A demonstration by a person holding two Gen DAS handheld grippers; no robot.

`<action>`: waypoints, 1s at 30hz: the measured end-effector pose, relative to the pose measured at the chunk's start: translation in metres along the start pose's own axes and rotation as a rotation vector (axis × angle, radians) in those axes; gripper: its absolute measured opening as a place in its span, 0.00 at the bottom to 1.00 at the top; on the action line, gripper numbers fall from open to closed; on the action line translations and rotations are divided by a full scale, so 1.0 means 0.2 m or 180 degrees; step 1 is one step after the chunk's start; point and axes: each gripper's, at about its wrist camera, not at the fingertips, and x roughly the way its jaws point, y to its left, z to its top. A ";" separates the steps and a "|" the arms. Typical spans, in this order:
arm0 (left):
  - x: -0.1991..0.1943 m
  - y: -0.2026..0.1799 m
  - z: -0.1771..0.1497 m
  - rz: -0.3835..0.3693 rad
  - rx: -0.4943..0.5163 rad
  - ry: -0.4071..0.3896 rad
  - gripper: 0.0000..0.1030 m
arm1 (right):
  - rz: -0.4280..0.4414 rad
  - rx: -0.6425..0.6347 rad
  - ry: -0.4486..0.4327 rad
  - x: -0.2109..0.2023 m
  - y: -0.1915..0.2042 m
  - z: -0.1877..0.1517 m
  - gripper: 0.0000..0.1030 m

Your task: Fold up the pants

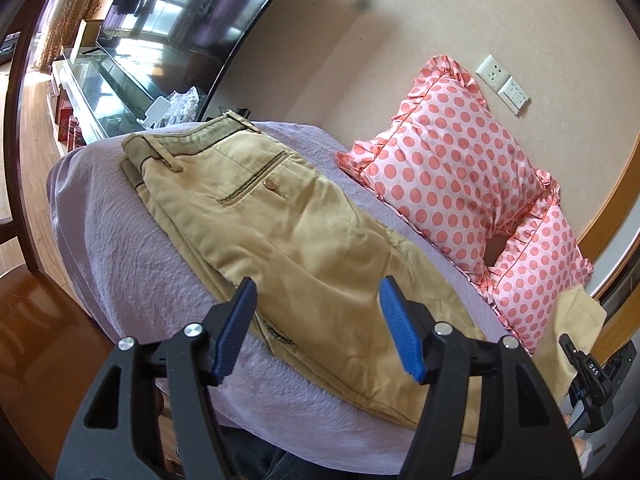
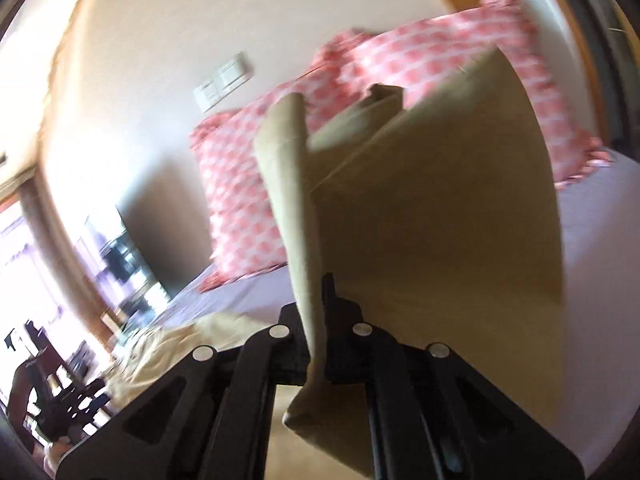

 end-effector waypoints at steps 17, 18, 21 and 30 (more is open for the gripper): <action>0.07 0.35 0.21 0.0371 -0.0533 -0.0100 0.70 | 0.0743 -0.0513 0.1208 0.41 0.53 -0.49 0.79; 0.08 0.36 0.22 0.0377 -0.0555 -0.0112 0.70 | 0.0739 -0.0464 0.1211 0.42 0.52 -0.48 0.79; 0.12 0.36 0.26 0.0447 -0.0511 -0.0086 0.70 | 0.0756 -0.0358 0.1232 0.43 0.48 -0.49 0.79; 0.11 0.34 0.22 0.0273 -0.0788 0.0077 0.71 | 0.0795 -0.0303 0.1193 0.43 0.46 -0.48 0.79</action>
